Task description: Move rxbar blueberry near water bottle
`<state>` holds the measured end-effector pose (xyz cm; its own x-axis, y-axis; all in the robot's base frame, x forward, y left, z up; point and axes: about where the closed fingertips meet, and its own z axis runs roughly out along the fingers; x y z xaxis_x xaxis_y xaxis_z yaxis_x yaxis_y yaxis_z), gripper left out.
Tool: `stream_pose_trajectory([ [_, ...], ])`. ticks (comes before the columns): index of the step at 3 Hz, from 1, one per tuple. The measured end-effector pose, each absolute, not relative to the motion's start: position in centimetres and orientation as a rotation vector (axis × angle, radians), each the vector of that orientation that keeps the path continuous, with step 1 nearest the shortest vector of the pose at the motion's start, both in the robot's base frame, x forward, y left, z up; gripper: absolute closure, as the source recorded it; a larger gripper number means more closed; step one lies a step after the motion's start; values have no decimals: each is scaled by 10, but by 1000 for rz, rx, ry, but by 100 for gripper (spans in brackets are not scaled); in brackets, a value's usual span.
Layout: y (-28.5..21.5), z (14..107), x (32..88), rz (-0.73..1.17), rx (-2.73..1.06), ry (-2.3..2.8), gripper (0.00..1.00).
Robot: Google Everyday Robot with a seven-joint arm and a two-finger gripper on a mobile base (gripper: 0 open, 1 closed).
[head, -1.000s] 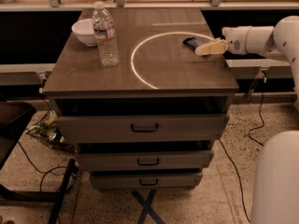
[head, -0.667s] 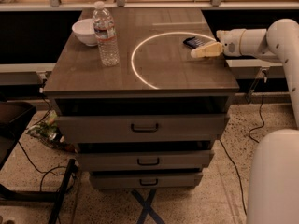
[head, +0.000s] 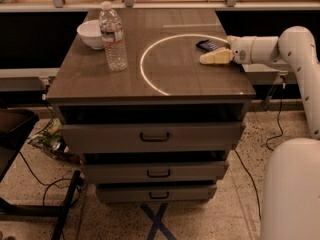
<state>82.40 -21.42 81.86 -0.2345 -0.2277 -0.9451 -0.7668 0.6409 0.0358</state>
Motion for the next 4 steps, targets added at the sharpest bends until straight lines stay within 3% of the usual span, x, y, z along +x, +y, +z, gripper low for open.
stream_pose_trajectory([
  [3, -212, 827, 824, 630, -800, 1783, 84],
  [4, -212, 829, 824, 630, -800, 1783, 100],
])
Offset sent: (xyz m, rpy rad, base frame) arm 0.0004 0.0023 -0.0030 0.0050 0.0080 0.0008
